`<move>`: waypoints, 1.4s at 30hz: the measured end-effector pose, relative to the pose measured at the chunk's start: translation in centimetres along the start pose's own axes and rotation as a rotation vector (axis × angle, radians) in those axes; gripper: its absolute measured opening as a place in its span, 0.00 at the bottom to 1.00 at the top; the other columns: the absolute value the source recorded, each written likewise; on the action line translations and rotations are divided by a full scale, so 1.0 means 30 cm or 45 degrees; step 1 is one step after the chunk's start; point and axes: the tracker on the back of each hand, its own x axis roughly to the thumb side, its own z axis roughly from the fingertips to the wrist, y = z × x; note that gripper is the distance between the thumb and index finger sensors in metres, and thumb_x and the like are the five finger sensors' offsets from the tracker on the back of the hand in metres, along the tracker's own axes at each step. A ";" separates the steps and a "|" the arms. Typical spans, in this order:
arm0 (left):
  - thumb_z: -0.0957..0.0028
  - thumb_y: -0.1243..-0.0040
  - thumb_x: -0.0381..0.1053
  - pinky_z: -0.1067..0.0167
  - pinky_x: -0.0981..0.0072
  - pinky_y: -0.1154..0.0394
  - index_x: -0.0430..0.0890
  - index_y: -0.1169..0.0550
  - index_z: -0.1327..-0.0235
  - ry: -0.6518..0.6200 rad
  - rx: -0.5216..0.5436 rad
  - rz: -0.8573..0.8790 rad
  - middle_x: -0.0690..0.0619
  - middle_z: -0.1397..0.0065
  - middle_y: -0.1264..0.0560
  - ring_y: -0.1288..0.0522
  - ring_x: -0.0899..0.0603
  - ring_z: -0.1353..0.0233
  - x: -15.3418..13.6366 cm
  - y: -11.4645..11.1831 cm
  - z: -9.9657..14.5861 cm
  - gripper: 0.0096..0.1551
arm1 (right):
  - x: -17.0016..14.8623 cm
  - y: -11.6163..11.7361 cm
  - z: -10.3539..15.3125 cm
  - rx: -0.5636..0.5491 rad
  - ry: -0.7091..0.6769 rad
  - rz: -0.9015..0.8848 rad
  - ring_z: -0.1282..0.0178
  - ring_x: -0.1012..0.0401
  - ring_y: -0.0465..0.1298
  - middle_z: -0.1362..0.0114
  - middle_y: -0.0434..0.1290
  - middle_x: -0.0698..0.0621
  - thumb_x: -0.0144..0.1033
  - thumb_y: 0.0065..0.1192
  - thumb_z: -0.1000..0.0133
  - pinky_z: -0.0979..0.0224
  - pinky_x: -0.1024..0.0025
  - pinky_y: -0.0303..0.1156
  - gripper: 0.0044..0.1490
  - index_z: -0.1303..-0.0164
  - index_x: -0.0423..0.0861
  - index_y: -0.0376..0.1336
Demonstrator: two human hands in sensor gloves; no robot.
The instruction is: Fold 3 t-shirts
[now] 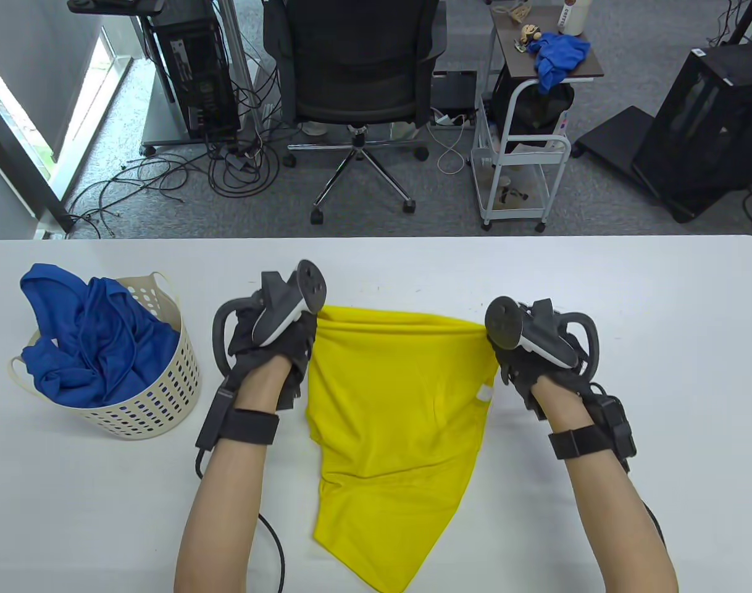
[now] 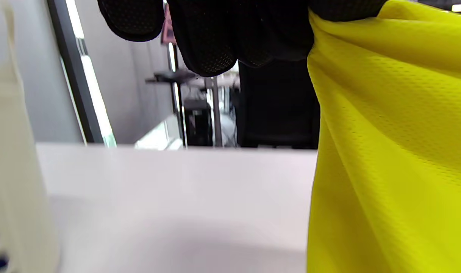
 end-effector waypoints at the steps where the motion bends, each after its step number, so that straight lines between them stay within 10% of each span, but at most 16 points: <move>1: 0.49 0.51 0.62 0.25 0.48 0.33 0.57 0.24 0.48 -0.017 0.124 0.020 0.60 0.27 0.32 0.29 0.49 0.27 -0.014 0.106 0.020 0.21 | -0.004 -0.102 -0.008 -0.185 0.038 0.001 0.35 0.51 0.75 0.33 0.73 0.54 0.44 0.61 0.49 0.26 0.36 0.61 0.25 0.41 0.57 0.67; 5: 0.47 0.53 0.62 0.23 0.48 0.35 0.58 0.27 0.45 -0.083 0.686 0.375 0.60 0.24 0.36 0.31 0.49 0.25 -0.117 0.375 0.201 0.21 | -0.046 -0.400 0.109 -0.829 0.140 -0.159 0.32 0.53 0.73 0.31 0.71 0.56 0.46 0.60 0.48 0.24 0.38 0.61 0.25 0.39 0.60 0.65; 8: 0.47 0.53 0.62 0.23 0.47 0.36 0.58 0.27 0.45 -0.146 0.791 0.394 0.60 0.25 0.36 0.31 0.49 0.25 -0.150 0.367 0.291 0.21 | -0.052 -0.443 0.194 -0.915 0.048 -0.078 0.31 0.52 0.72 0.30 0.70 0.56 0.46 0.60 0.48 0.24 0.37 0.61 0.25 0.39 0.61 0.65; 12: 0.49 0.50 0.63 0.25 0.47 0.33 0.59 0.23 0.48 -0.147 0.577 0.182 0.61 0.27 0.31 0.28 0.50 0.27 -0.132 0.139 0.303 0.21 | -0.025 -0.289 0.246 -0.650 -0.059 0.096 0.30 0.52 0.72 0.29 0.70 0.55 0.47 0.61 0.49 0.24 0.36 0.61 0.25 0.40 0.62 0.67; 17: 0.52 0.46 0.64 0.27 0.47 0.31 0.59 0.20 0.51 -0.180 -0.147 -0.069 0.62 0.30 0.27 0.25 0.50 0.30 -0.062 -0.403 0.254 0.20 | 0.025 0.186 0.312 0.022 -0.149 0.188 0.33 0.51 0.74 0.33 0.73 0.56 0.48 0.65 0.53 0.25 0.35 0.60 0.25 0.44 0.63 0.69; 22: 0.52 0.46 0.65 0.27 0.48 0.30 0.60 0.19 0.52 -0.238 -0.381 -0.210 0.64 0.30 0.26 0.24 0.51 0.30 -0.055 -0.569 0.319 0.20 | 0.063 0.321 0.408 0.279 -0.322 0.335 0.34 0.52 0.76 0.35 0.75 0.57 0.49 0.63 0.54 0.26 0.35 0.62 0.25 0.45 0.64 0.70; 28: 0.51 0.48 0.65 0.28 0.48 0.31 0.57 0.19 0.55 -0.271 -0.399 -0.138 0.62 0.31 0.27 0.25 0.50 0.30 -0.102 -0.467 0.408 0.21 | 0.035 0.183 0.450 0.430 -0.316 0.188 0.33 0.50 0.74 0.34 0.73 0.55 0.46 0.62 0.52 0.25 0.33 0.59 0.25 0.44 0.60 0.69; 37: 0.51 0.49 0.66 0.29 0.47 0.30 0.54 0.18 0.60 -0.289 -0.122 0.073 0.60 0.31 0.26 0.24 0.49 0.32 -0.207 -0.056 0.569 0.22 | -0.012 -0.243 0.530 0.111 -0.313 0.128 0.32 0.50 0.73 0.34 0.73 0.55 0.46 0.63 0.51 0.25 0.32 0.59 0.24 0.43 0.60 0.70; 42: 0.50 0.49 0.66 0.29 0.46 0.30 0.54 0.17 0.59 -0.253 -0.155 0.081 0.59 0.31 0.25 0.24 0.48 0.32 -0.202 0.009 0.548 0.22 | -0.023 -0.286 0.490 0.088 -0.264 0.120 0.32 0.49 0.73 0.34 0.74 0.55 0.48 0.64 0.51 0.26 0.32 0.58 0.24 0.44 0.61 0.70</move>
